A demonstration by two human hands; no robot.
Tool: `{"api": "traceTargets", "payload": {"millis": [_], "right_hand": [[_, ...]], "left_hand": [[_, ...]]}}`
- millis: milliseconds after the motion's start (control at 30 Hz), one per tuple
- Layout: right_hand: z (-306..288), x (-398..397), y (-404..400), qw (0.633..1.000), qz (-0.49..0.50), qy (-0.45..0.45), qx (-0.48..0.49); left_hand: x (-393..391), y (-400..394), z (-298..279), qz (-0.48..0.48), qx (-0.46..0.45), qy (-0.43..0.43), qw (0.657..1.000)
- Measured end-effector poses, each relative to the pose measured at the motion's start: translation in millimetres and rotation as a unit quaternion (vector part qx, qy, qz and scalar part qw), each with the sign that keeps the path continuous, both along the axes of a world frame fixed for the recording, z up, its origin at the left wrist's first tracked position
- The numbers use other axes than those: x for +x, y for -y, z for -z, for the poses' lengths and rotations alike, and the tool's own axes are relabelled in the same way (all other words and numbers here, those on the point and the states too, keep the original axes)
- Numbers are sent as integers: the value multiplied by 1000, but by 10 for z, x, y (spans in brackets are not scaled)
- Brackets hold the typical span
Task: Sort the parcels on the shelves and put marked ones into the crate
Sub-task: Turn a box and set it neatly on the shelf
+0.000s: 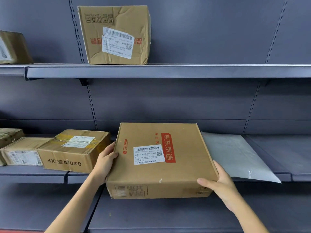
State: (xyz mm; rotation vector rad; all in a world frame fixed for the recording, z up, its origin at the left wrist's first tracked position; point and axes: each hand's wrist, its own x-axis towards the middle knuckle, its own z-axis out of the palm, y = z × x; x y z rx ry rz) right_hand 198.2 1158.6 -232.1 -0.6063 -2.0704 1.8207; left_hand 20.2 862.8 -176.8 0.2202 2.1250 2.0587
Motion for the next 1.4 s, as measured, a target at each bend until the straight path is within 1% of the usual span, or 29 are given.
{"api": "traceTargets", "payload": {"millis": [167, 200, 233, 300, 367, 400, 467, 533, 633, 667, 700, 800, 900, 967, 1100, 1200, 1267, 1400], "right_hand": [[16, -23, 35, 999, 7, 7, 46], [2, -39, 35, 999, 11, 6, 52], [-8, -52, 30, 998, 14, 10, 56], [-57, -60, 45, 998, 17, 10, 65], [-105, -63, 70, 995, 28, 19, 95], [-139, -55, 94, 991, 37, 28, 122], [-216, -55, 146, 978, 48, 38, 198], [-273, -89, 196, 958, 43, 40, 280], [-299, -187, 243, 926, 27, 74, 370], [-310, -224, 245, 918, 23, 94, 384], [-325, -262, 243, 912, 18, 111, 395], [-384, -369, 235, 884, 0, 157, 440], [-425, -487, 234, 861, -11, 178, 477], [-437, -571, 212, 856, -13, 180, 485], [-430, -697, 162, 859, -8, 171, 482], [-440, -757, 141, 850, -5, 180, 496], [-457, -792, 124, 833, -2, 197, 518], [-506, -852, 115, 781, -5, 220, 584]], "left_hand": [[-52, -24, 75, 6, -27, 20, 999], [-77, -27, 84, 7, -58, 10, 998], [-95, -31, 79, 10, -115, -15, 993], [-99, -38, 56, 23, -249, -91, 964], [-43, -44, 39, 50, -339, -165, 925], [6, -39, 44, 63, -376, -185, 906], [93, 9, 80, 87, -442, -198, 871], [119, 66, 110, 112, -479, -194, 849], [84, 94, 95, 143, -557, -211, 790], [52, 88, 88, 143, -571, -213, 780], [20, 79, 79, 141, -575, -215, 777], [-76, 46, 60, 134, -580, -223, 772], [-191, 10, 41, 124, -586, -225, 768], [-258, -21, 40, 121, -588, -228, 767], [-365, -79, 31, 121, -586, -229, 768], [-439, -133, 15, 124, -589, -234, 764], [-494, -166, 11, 127, -593, -236, 760], [-568, -192, 28, 124, -602, -250, 748]]}}
